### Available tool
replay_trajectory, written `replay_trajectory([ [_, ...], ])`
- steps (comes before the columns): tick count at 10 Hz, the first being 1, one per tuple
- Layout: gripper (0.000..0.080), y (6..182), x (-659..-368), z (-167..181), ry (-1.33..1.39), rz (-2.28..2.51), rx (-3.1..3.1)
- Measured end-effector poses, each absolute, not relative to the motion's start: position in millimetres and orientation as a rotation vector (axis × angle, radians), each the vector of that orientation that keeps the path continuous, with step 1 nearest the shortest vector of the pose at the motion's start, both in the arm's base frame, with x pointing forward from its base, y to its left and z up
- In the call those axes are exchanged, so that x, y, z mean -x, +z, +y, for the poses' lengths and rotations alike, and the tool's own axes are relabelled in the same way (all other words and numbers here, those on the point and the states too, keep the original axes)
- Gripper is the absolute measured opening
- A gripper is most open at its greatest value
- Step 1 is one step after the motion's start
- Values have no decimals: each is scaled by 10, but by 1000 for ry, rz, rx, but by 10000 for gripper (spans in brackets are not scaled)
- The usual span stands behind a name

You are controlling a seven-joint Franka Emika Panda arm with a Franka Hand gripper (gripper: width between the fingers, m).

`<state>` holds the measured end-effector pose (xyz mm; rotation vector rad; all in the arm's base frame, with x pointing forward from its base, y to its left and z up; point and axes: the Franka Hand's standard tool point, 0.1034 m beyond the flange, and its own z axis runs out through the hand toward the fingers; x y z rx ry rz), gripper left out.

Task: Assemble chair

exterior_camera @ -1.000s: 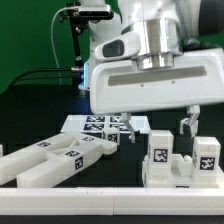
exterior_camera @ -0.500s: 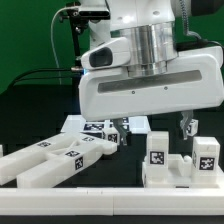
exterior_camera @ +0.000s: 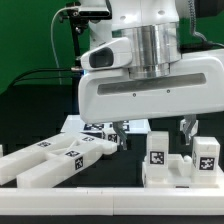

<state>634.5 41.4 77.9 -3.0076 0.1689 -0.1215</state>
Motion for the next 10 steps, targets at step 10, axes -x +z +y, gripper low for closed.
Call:
replay_trajectory([
  [10, 284, 770, -6436, 424, -44, 1630, 2505],
])
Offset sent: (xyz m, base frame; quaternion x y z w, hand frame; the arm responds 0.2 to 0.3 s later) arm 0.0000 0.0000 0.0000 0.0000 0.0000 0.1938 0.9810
